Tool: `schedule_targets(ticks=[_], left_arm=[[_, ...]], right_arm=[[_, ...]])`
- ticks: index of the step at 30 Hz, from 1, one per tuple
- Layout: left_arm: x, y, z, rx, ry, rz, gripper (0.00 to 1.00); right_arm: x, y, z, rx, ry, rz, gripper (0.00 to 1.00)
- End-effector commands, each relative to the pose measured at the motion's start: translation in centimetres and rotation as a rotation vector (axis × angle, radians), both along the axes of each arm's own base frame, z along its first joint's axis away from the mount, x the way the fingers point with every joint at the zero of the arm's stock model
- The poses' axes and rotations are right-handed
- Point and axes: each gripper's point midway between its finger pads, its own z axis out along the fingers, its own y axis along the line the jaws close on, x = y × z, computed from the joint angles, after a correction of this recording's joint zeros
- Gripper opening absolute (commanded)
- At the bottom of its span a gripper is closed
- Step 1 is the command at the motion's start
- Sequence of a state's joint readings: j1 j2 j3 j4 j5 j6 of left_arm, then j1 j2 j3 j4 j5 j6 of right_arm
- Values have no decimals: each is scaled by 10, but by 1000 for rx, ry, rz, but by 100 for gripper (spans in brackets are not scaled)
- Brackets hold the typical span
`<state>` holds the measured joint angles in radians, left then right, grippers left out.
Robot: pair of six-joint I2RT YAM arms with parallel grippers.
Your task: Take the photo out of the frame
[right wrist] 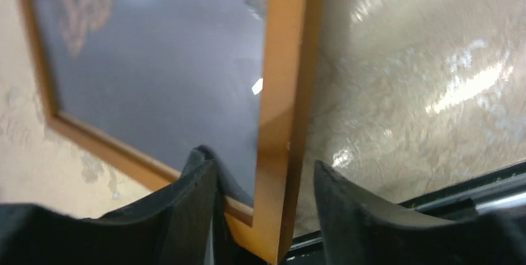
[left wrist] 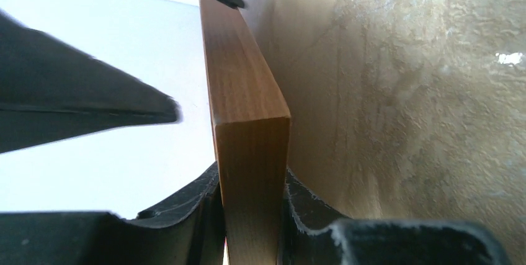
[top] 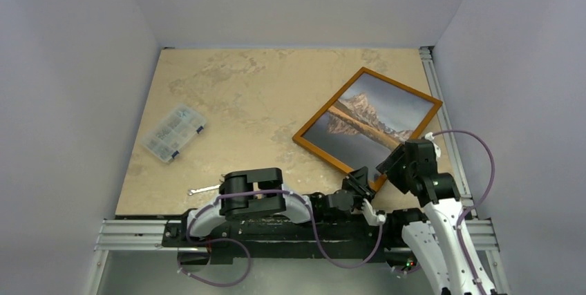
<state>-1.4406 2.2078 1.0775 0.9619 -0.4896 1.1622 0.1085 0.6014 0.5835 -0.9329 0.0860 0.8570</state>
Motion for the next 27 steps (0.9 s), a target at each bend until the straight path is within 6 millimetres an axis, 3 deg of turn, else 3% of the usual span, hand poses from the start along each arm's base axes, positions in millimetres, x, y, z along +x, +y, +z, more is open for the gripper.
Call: schedule_targets(ticks=[1, 4, 13, 27], left_arm=[[-4, -2, 38, -188, 48, 9, 0], [-6, 7, 44, -220, 72, 31, 0], [-20, 39, 94, -397, 168, 87, 0], [-54, 83, 198, -721, 523, 4, 0]], right_arm=[[20, 5, 55, 7, -194, 55, 74], [16, -5, 81, -56, -240, 55, 91], [-8, -20, 176, -145, -441, 72, 93], [-48, -28, 242, -145, -616, 40, 90]])
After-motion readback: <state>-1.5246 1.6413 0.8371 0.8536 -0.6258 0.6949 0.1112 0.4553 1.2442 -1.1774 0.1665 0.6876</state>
